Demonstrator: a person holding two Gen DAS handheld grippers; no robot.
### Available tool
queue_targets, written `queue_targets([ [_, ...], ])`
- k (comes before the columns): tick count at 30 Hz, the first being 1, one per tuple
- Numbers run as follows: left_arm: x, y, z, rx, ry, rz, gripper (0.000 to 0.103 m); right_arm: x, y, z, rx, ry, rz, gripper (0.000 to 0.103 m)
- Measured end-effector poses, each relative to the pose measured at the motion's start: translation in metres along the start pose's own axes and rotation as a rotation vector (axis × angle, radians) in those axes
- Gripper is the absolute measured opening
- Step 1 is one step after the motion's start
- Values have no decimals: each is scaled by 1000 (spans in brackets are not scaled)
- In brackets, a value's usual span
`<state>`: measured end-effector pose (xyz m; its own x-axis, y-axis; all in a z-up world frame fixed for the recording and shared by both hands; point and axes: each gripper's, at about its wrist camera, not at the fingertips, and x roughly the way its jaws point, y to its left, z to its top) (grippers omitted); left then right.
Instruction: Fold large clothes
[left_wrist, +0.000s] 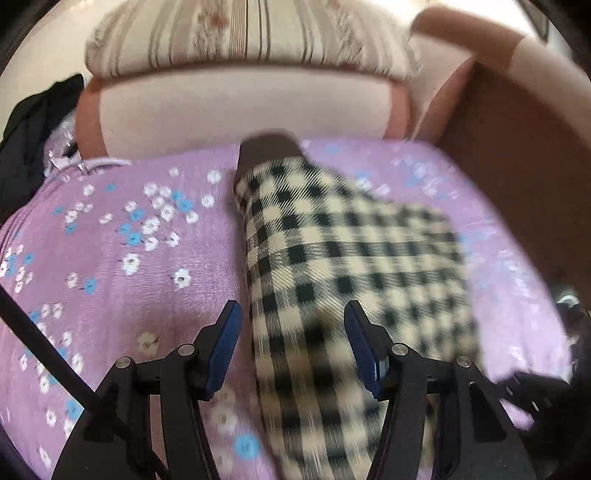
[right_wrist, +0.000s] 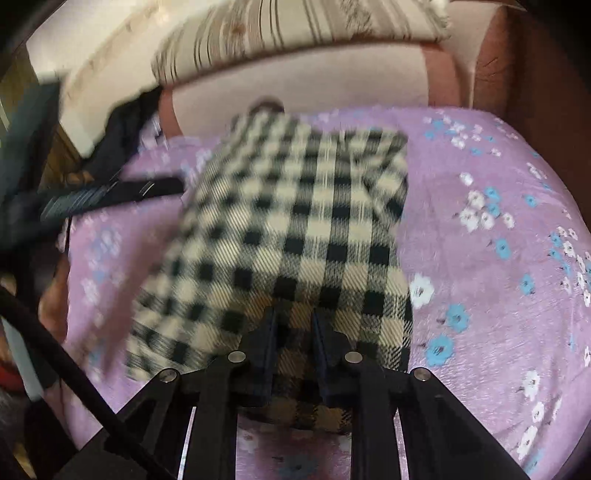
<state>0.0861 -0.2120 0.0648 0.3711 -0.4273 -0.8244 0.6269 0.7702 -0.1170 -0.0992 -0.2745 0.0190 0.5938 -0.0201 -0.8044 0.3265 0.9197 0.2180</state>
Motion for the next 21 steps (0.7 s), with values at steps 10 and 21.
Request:
queue_targets([
  [10, 33, 23, 7, -132, 67, -51, 65, 19, -16, 7, 35, 73, 23, 21],
  [21, 49, 11, 34, -70, 82, 57, 65, 20, -5, 6, 8, 57, -24, 22],
])
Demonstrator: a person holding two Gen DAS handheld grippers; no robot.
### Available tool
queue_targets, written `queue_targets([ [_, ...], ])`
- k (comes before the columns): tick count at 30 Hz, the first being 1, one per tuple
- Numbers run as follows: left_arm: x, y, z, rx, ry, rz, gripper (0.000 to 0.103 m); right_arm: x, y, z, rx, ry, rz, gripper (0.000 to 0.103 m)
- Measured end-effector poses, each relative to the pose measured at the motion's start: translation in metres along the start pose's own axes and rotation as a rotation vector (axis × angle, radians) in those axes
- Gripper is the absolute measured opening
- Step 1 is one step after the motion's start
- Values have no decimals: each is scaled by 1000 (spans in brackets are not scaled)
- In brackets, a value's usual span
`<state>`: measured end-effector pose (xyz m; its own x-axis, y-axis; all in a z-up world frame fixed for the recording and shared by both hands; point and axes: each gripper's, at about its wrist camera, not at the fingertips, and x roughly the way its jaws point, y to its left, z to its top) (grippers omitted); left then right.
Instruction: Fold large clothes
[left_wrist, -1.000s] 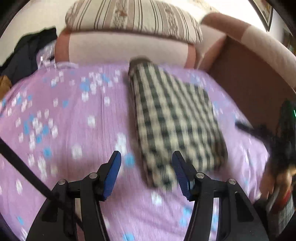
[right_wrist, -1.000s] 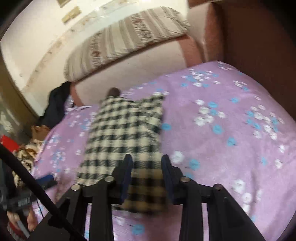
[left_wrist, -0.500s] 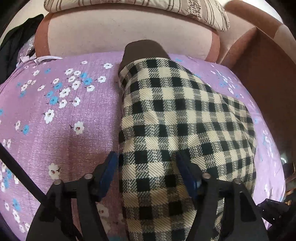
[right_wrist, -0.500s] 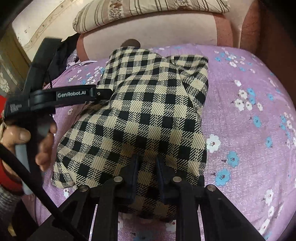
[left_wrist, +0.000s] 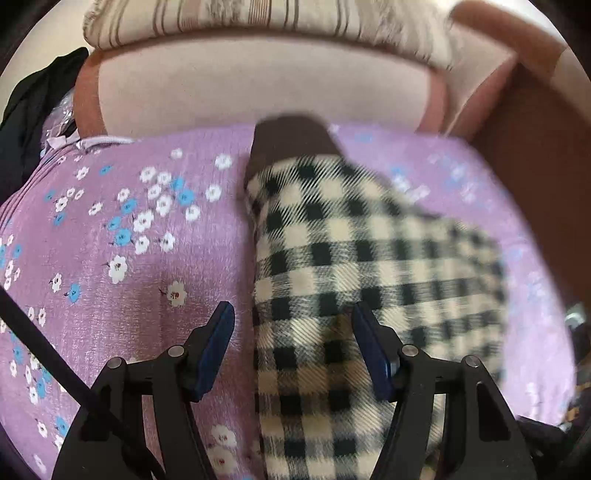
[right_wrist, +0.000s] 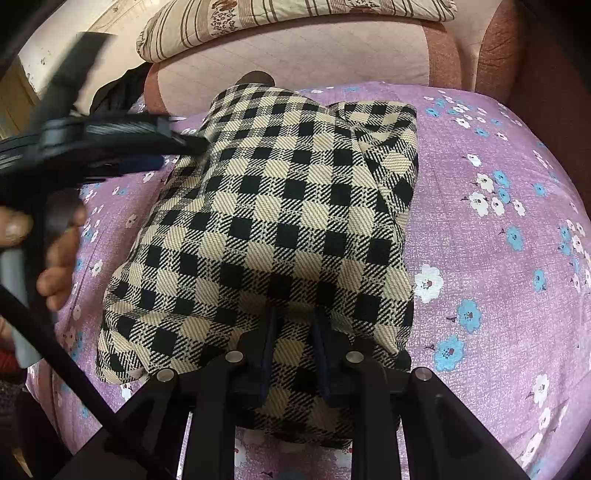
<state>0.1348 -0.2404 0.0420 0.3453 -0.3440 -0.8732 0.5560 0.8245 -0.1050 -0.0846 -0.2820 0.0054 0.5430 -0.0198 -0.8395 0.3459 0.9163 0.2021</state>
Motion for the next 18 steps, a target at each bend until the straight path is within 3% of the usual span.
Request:
queue_targets([
  [3, 19, 3, 4, -43, 57, 4, 68, 0, -1, -1, -8, 0, 6, 22],
  [7, -7, 3, 16, -57, -10, -75, 65, -1, -1, -1, 3, 2, 17, 24],
  [11, -13, -13, 42, 0, -54, -44, 65, 1, 0, 0, 7, 3, 4, 26],
  [13, 5, -22, 55, 30, -22, 22, 65, 1, 1, 0, 5, 3, 1, 26],
  [16, 52, -33, 57, 99, 131, 132, 70, 2, 0, 1, -3, 2, 6, 27],
  [18, 62, -38, 55, 141, 129, 166, 75, 3, -2, 2, -5, 4, 14, 27],
])
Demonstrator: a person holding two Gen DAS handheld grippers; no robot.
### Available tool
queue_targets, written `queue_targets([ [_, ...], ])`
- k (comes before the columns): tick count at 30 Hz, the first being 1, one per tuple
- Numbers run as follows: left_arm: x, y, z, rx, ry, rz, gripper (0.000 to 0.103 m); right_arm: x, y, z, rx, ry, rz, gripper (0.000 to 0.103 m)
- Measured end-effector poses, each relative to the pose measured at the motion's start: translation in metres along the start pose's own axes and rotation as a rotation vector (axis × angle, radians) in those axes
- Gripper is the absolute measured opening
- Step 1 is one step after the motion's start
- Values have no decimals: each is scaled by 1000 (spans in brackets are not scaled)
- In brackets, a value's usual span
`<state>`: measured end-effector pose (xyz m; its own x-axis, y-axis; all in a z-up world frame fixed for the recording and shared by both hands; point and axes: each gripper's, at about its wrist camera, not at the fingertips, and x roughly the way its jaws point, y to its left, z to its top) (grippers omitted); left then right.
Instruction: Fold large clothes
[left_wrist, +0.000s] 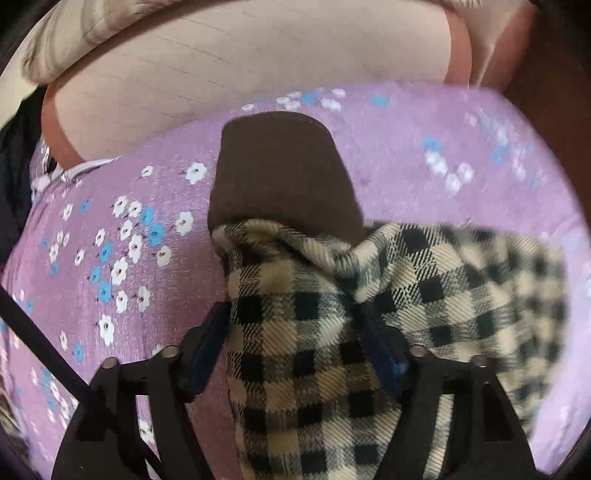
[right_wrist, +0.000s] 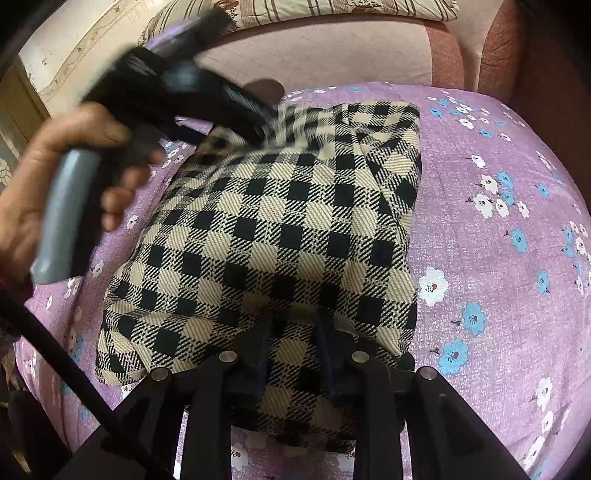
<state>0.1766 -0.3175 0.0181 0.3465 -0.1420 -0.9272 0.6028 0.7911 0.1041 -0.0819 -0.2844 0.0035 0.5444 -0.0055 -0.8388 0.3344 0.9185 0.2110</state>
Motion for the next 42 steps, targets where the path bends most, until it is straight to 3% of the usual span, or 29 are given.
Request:
queue_targets([
  [2, -4, 2, -5, -5, -35, -14, 75, 1, -2, 1, -1, 4, 7, 28],
  [5, -21, 18, -15, -77, -63, -91, 72, -4, -5, 5, -8, 8, 30, 28],
  [8, -51, 39, -38, -142, -125, -167, 72, -33, -14, 11, 11, -93, 65, 28],
  [12, -89, 51, -89, -151, -200, -211, 72, -60, -28, 15, 61, -208, 60, 28],
  [15, -95, 48, -128, -149, -195, -237, 72, -53, -29, 14, 79, -172, 74, 28],
  [19, -84, 29, -187, -109, -133, -219, 72, -31, -15, 5, 23, -66, 21, 28],
  [23, -83, 33, -226, -121, -131, -224, 72, -17, -12, -11, -43, 30, -86, 28],
  [27, -87, 43, -236, -137, -130, -235, 72, -27, -31, -17, -17, 24, -168, 31],
  [31, -103, 42, -242, -114, -172, -188, 72, -50, -50, -17, 70, -57, -91, 32],
  [36, -122, 38, -255, -104, -210, -145, 72, -54, -28, -21, 3, -78, -22, 32],
  [39, -132, 35, -265, -107, -248, -124, 72, -31, -16, -27, -64, 6, -118, 32],
  [42, -127, 36, -269, -96, -225, -66, 72, -26, -23, -29, -70, 38, -223, 38],
])
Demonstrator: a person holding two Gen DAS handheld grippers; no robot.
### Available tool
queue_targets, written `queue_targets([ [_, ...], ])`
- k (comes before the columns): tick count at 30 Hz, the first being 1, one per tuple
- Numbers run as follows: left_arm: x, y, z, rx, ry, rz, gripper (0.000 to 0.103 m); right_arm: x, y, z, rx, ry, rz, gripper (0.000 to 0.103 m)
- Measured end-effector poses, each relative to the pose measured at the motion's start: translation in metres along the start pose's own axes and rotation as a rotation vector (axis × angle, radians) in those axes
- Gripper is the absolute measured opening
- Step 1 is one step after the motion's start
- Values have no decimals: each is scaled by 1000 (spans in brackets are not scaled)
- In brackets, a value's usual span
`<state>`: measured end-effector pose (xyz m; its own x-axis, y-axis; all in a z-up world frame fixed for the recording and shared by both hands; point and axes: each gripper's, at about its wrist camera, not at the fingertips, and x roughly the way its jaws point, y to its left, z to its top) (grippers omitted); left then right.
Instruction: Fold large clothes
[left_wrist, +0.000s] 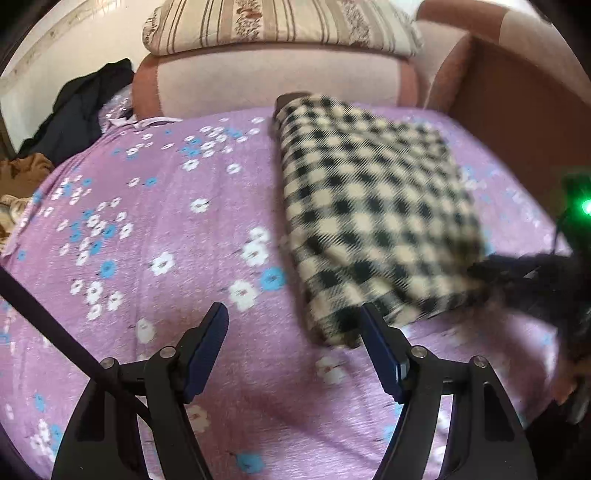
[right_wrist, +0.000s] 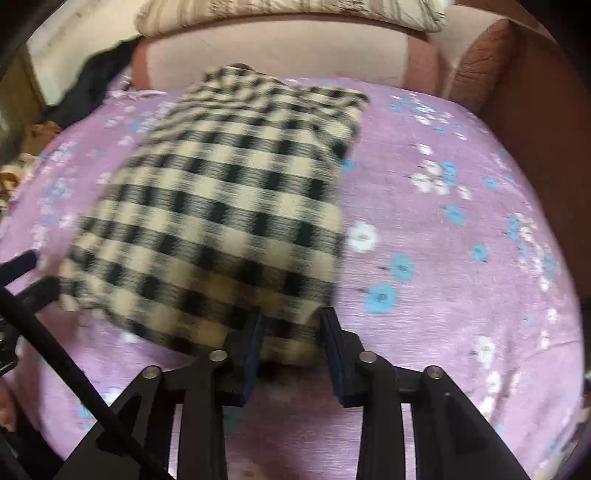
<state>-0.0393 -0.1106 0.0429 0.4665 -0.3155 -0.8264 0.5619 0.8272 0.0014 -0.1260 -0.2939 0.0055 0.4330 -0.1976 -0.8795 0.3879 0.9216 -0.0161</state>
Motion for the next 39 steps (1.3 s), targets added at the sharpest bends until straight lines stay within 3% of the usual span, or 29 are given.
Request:
queue_targets([
  [3, 3, 13, 0, -36, 10, 4, 71, -8, -26, 0, 90, -9, -59, 40],
  [5, 0, 24, -1, -78, 8, 1, 70, -18, -41, 0, 142, -35, -35, 41],
  [10, -11, 35, -2, -125, -14, -20, 70, -37, -61, -3, 232, -88, 225, 46],
  [14, -22, 27, -4, -88, -50, -73, 70, -26, -55, -1, 228, -55, 326, 48],
  [20, -12, 4, -6, 35, -42, -139, 70, -21, -20, -6, 124, -33, 303, 53],
  [23, 8, -7, -1, 76, -10, -106, 70, -12, -3, -9, 57, -30, 237, 56],
  [24, 15, -9, 2, 84, 11, -84, 69, -6, 2, -10, 43, -23, 210, 52],
  [25, 21, -10, 5, 84, 34, -68, 56, -4, 4, -10, 39, -19, 195, 21],
  [26, 27, -8, 8, 62, 67, -63, 45, -4, 3, -10, 41, -19, 186, 6],
  [27, 29, -4, 10, 23, 89, -82, 38, -8, -4, -10, 64, -21, 177, 4],
  [29, 29, 4, 11, -43, 98, -94, 37, -14, -19, -8, 119, -38, 104, 1],
  [32, 24, 3, 6, -19, 83, -51, 37, -10, -42, -8, 172, -18, 18, 1],
  [35, 16, 2, 1, -12, 62, -35, 37, -6, -61, -12, 252, -5, 74, 2],
  [39, -5, 8, -8, -48, 19, -42, 39, -14, -57, -9, 258, -57, 155, 2],
])
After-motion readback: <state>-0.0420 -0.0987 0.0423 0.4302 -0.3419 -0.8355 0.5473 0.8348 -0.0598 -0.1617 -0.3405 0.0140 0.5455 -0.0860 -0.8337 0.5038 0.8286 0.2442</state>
